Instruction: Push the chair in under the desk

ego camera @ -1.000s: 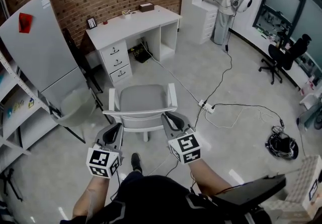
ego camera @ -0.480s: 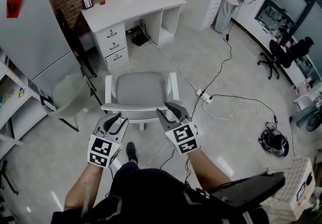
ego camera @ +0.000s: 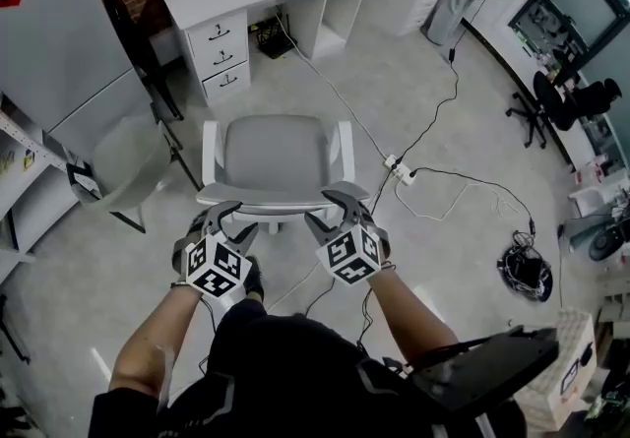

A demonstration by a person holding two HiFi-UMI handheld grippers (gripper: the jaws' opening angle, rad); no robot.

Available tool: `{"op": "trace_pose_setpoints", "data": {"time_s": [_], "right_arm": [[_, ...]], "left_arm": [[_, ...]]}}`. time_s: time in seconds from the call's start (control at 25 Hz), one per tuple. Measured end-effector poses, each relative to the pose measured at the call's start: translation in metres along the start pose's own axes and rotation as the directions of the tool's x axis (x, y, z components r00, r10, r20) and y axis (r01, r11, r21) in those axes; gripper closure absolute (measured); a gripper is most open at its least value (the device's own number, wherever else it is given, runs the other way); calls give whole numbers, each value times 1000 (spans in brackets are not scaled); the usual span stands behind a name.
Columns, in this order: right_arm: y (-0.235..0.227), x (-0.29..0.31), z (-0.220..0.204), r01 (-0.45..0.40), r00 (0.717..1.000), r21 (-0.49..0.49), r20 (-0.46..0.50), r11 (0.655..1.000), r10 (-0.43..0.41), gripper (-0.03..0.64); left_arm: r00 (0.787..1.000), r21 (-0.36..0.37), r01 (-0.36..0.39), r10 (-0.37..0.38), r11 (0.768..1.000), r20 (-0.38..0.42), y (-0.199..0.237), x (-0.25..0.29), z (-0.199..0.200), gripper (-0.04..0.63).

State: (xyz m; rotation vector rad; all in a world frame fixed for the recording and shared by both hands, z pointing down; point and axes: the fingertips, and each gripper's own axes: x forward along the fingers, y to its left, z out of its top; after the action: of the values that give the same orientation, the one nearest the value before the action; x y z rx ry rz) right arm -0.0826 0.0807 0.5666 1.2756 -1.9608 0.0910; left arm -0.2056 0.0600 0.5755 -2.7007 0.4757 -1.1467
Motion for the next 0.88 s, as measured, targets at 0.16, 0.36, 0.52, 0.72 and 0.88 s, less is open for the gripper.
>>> {"op": "trace_pose_setpoints", "data": {"time_s": [0.16, 0.36, 0.52, 0.72, 0.88], "right_arm": [[11, 28, -19, -62, 996, -101, -76, 993, 55, 376], [16, 55, -40, -107, 985, -219, -156, 970, 74, 370], [17, 75, -53, -123, 975, -292, -214, 948, 60, 380], [21, 88, -64, -164, 961, -319, -265, 933, 79, 420], [21, 93, -68, -176, 950, -335, -305, 926, 70, 426]], "left_arm": [[995, 85, 32, -24, 996, -96, 3, 25, -21, 385], [983, 199, 70, -34, 977, -179, 5, 48, -34, 385], [972, 273, 96, -31, 957, -232, 9, 65, -45, 392], [955, 338, 129, -25, 932, -296, 8, 84, -62, 423], [951, 360, 137, -21, 923, -309, 12, 93, -67, 444]]}}
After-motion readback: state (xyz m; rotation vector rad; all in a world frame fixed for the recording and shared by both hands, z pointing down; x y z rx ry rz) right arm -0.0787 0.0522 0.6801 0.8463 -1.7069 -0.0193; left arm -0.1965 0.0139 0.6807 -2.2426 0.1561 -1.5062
